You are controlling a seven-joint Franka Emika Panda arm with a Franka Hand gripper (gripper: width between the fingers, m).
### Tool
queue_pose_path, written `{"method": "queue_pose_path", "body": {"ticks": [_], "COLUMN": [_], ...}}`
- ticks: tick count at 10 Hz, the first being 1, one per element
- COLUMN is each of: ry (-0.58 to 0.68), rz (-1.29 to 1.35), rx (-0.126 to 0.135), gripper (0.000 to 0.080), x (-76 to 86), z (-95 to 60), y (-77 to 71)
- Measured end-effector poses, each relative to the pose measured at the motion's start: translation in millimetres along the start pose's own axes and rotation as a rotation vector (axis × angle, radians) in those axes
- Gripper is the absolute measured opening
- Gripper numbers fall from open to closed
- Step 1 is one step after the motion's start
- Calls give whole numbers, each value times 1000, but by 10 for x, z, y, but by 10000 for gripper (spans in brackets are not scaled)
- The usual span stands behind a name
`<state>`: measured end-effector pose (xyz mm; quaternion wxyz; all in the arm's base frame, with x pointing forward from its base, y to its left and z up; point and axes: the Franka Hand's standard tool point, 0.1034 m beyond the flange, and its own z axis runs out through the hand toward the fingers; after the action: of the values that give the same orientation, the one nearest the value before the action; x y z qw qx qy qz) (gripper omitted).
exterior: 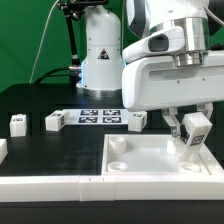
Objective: Assemble one leg
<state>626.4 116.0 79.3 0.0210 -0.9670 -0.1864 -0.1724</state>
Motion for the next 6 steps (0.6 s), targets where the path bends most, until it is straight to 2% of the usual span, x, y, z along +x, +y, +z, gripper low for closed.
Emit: {"method": "queue_pose_path", "body": {"ticks": [3,6], "ry": [-6,-4], "rz": [2,2], "rx": [4,3], "gripper": [290,290], "x": [45,113], "z": [-101,-167], "y": [-49,-28]}}
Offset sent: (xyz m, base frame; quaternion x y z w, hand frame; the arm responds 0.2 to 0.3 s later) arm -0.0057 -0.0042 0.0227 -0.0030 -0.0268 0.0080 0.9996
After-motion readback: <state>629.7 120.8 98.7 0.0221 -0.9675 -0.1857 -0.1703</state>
